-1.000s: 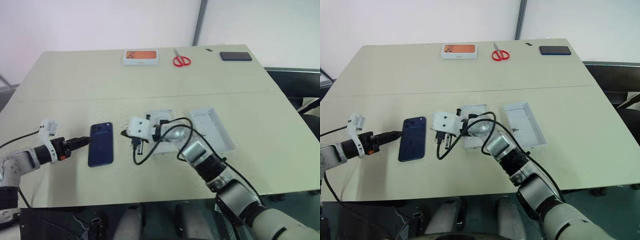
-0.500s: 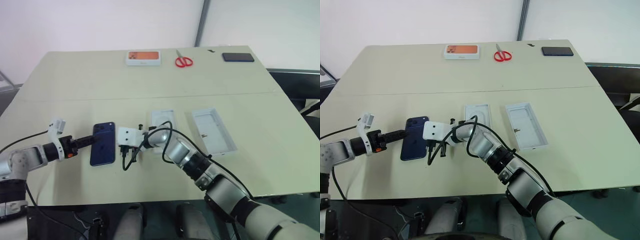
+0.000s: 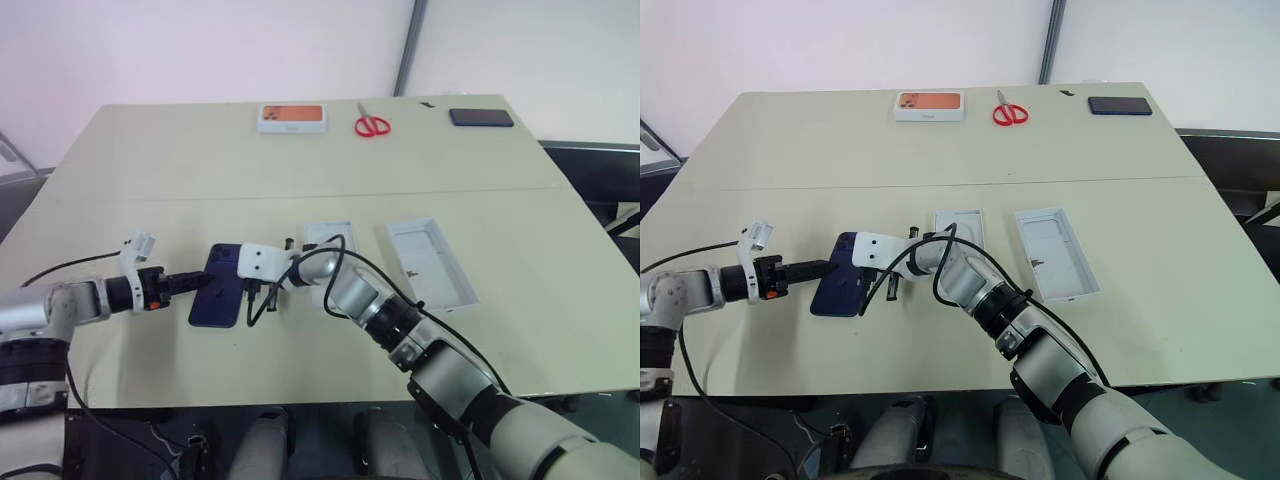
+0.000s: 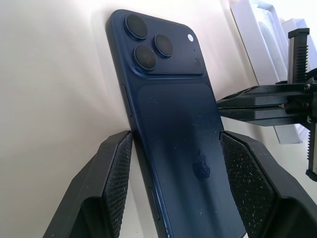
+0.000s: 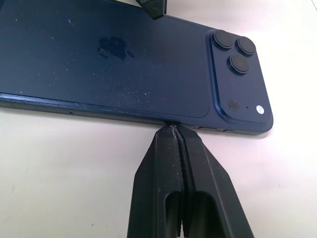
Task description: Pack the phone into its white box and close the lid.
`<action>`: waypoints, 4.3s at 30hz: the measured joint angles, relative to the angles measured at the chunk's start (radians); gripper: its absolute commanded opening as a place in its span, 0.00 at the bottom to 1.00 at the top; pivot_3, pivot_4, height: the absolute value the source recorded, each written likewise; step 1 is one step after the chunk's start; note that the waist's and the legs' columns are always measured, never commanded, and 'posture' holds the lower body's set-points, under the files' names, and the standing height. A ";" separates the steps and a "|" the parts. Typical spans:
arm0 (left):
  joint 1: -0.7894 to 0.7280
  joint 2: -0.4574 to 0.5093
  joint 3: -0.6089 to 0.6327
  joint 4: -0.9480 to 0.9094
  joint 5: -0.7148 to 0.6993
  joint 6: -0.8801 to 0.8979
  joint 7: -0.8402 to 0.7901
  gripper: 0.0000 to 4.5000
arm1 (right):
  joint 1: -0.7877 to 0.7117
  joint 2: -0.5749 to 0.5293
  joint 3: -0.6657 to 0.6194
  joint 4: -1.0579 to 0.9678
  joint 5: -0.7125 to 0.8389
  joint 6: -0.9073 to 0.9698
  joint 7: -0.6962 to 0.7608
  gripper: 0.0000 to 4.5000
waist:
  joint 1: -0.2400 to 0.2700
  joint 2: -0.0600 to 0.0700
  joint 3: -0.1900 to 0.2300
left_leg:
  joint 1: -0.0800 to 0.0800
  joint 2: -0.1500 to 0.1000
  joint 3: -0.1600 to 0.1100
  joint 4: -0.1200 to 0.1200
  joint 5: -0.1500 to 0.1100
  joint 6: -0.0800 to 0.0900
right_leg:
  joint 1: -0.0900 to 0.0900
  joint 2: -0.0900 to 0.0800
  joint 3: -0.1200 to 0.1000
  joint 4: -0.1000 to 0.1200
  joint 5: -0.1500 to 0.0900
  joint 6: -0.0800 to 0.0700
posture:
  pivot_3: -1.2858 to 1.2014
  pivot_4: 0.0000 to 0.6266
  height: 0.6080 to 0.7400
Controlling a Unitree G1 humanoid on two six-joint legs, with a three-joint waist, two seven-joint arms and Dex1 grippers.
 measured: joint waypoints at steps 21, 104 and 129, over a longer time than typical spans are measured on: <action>-0.148 -0.154 0.014 0.064 -0.047 0.251 0.049 0.66 | -0.008 -0.009 -0.009 0.018 -0.028 -0.024 0.009 0.01 | -0.007 0.001 -0.004 | 0.002 0.000 -0.001 0.000 0.000 0.000 | 0.003 0.001 -0.001 0.000 0.000 0.001 | 0.52 0.24 1.00; -0.004 -0.345 0.384 -0.088 -0.414 0.401 0.315 0.00 | 0.289 -0.548 -0.124 -0.520 0.246 0.017 0.406 0.35 | -0.019 -0.007 0.001 | -0.005 0.003 0.000 0.001 0.000 0.000 | -0.004 0.000 0.000 0.000 0.000 0.000 | 0.52 0.24 1.00; -0.059 -0.362 0.378 -0.100 -0.450 0.416 0.367 0.00 | 0.328 -0.340 -0.084 -0.634 0.260 0.310 0.230 0.76 | -0.022 -0.009 0.000 | -0.004 0.003 0.000 0.000 0.000 -0.001 | -0.003 0.000 0.000 0.000 0.000 0.000 | 0.52 0.24 1.00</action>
